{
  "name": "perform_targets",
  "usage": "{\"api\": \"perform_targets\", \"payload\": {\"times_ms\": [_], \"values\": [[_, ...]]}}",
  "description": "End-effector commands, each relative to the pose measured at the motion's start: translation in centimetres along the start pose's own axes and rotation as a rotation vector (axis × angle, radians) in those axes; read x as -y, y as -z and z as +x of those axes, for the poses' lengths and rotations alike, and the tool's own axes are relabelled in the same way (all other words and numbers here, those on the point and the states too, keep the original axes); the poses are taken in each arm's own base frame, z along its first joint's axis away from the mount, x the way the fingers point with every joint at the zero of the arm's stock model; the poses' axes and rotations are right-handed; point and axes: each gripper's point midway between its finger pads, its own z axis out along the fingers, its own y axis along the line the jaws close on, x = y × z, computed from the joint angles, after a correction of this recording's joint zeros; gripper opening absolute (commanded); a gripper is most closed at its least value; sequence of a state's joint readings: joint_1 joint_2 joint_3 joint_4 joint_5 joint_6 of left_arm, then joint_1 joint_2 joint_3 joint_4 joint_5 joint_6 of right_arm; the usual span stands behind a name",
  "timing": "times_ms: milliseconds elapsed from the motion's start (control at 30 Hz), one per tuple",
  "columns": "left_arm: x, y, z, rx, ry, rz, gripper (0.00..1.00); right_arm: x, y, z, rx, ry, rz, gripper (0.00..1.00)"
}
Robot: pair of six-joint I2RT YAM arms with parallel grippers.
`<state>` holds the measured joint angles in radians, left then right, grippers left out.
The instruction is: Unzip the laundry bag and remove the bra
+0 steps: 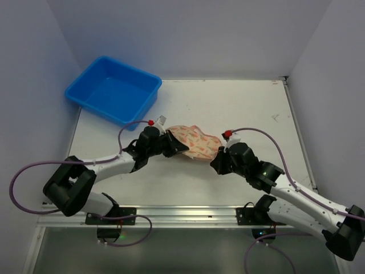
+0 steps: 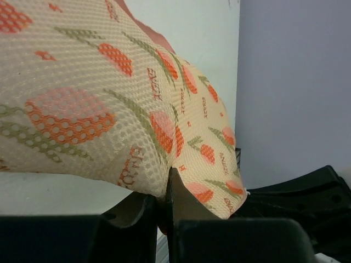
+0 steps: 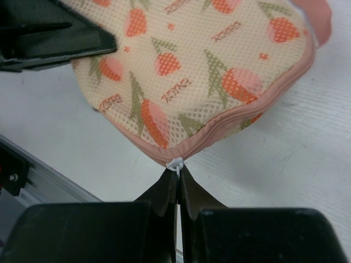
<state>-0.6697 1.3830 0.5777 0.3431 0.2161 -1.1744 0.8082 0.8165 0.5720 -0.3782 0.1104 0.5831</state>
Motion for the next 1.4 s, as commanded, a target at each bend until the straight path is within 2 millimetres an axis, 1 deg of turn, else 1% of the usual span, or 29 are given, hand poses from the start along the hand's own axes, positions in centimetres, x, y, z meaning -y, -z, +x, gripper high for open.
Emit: {"api": "perform_targets", "payload": {"times_ms": [0, 33, 67, 100, 133, 167, 200, 267, 300, 333, 367, 400, 467, 500, 567, 600, 667, 700, 767, 800, 867, 933, 1033, 1133, 1167, 1233, 1267, 1300, 1367], "values": [[-2.0, -1.6, -4.3, 0.027, -0.224, -0.032, 0.00, 0.1, 1.0, 0.5, -0.087, 0.023, 0.006, 0.00], [-0.5, -2.2, -5.4, 0.030, -0.277, -0.006, 0.00, -1.2, 0.6, 0.0, -0.066, 0.029, -0.060, 0.00], [-0.3, -2.8, -5.6, 0.017, -0.292, -0.003, 0.02, -2.2, 0.0, 0.4, -0.088, 0.034, -0.111, 0.00], [-0.4, -3.5, -5.7, 0.007, -0.304, -0.004, 0.08, -3.5, -0.3, 1.3, -0.121, 0.035, -0.186, 0.00], [0.5, -3.8, -6.2, 0.015, -0.307, 0.014, 0.13, -5.0, -0.7, 0.4, -0.090, 0.038, -0.247, 0.00], [0.4, -3.9, -6.5, 0.023, -0.297, 0.003, 0.21, -5.5, -1.7, 1.2, -0.134, 0.031, -0.253, 0.00], [0.4, -3.8, -6.7, 0.028, -0.278, -0.007, 0.38, -6.7, -1.9, 0.9, -0.141, 0.041, -0.284, 0.00], [-0.9, -3.3, -7.2, 0.066, -0.233, -0.074, 0.64, -8.0, -3.0, 0.8, -0.149, 0.044, -0.301, 0.00], [-1.2, -2.5, -7.2, 0.077, -0.198, -0.104, 0.87, -8.3, -4.2, 1.2, -0.177, 0.043, -0.290, 0.00], [-1.7, -1.9, -7.2, 0.089, -0.179, -0.130, 0.93, -8.9, -4.9, 0.6, -0.160, 0.037, -0.304, 0.00], [-2.4, -0.8, -7.3, 0.125, -0.162, -0.168, 0.97, -9.1, -5.6, 0.6, -0.166, 0.028, -0.302, 0.00], [-3.1, -0.2, -7.0, 0.129, -0.129, -0.192, 1.00, -9.5, -6.8, 0.5, -0.171, 0.026, -0.302, 0.00], [-4.0, 1.4, -6.4, 0.150, -0.103, -0.218, 1.00, -10.1, -7.8, 0.1, -0.172, 0.026, -0.307, 0.00], [-4.3, 1.9, -6.0, 0.151, -0.079, -0.222, 1.00, -9.9, -8.7, 0.8, -0.195, 0.028, -0.289, 0.00], [-4.2, 2.8, -5.6, 0.159, -0.066, -0.202, 1.00, -10.4, -9.5, 0.4, -0.182, 0.030, -0.298, 0.00], [-4.9, 3.0, -4.9, 0.150, -0.045, -0.204, 1.00, -10.6, -9.8, 0.3, -0.179, 0.033, -0.300, 0.00], [-4.9, 3.1, -3.9, 0.117, -0.028, -0.181, 0.98, -10.8, -10.3, 0.4, -0.183, 0.030, -0.306, 0.00], [-4.8, 3.0, -3.6, 0.114, -0.007, -0.168, 0.95, -11.0, -10.5, 0.4, -0.181, 0.032, -0.306, 0.00], [-6.0, 2.7, -2.3, 0.089, 0.025, -0.178, 0.92, -11.1, -10.7, 0.6, -0.183, 0.033, -0.309, 0.00], [-5.5, 2.4, -2.1, 0.093, 0.045, -0.145, 0.89, -11.2, -10.8, 0.7, -0.182, 0.036, -0.307, 0.00], [-6.0, 1.8, -1.4, 0.076, 0.068, -0.147, 0.85, -11.2, -10.9, 0.9, -0.187, 0.038, -0.303, 0.00], [-4.7, 1.1, -1.4, 0.074, 0.072, -0.099, 0.82, -11.1, -11.0, 1.1, -0.191, 0.040, -0.298, 0.00], [-3.5, 0.2, -1.2, 0.069, 0.076, -0.067, 0.72, -10.9, -11.0, 1.1, -0.185, 0.039, -0.290, 0.00], [-3.0, -0.1, -1.2, 0.077, 0.090, -0.064, 0.51, -10.4, -10.9, 1.2, -0.172, 0.037, -0.273, 0.00], [-3.0, 0.0, -1.4, 0.086, 0.092, -0.065, 0.34, -10.2, -10.8, 1.3, -0.170, 0.040, -0.266, 0.00], [-3.5, 0.2, -1.5, 0.098, 0.093, -0.089, 0.16, -9.3, -10.4, 1.7, -0.184, 0.045, -0.226, 0.00], [-3.5, 0.3, -1.6, 0.101, 0.090, -0.096, 0.02, -8.7, -10.2, 1.6, -0.180, 0.048, -0.200, 0.00], [-4.2, 0.5, -1.7, 0.101, 0.087, -0.119, 0.00, -7.6, -9.4, 2.1, -0.205, 0.052, -0.150, 0.00], [-4.7, 0.9, -1.8, 0.092, 0.088, -0.124, 0.00, -5.9, -8.5, 1.9, -0.197, 0.061, -0.071, 0.00]]}}
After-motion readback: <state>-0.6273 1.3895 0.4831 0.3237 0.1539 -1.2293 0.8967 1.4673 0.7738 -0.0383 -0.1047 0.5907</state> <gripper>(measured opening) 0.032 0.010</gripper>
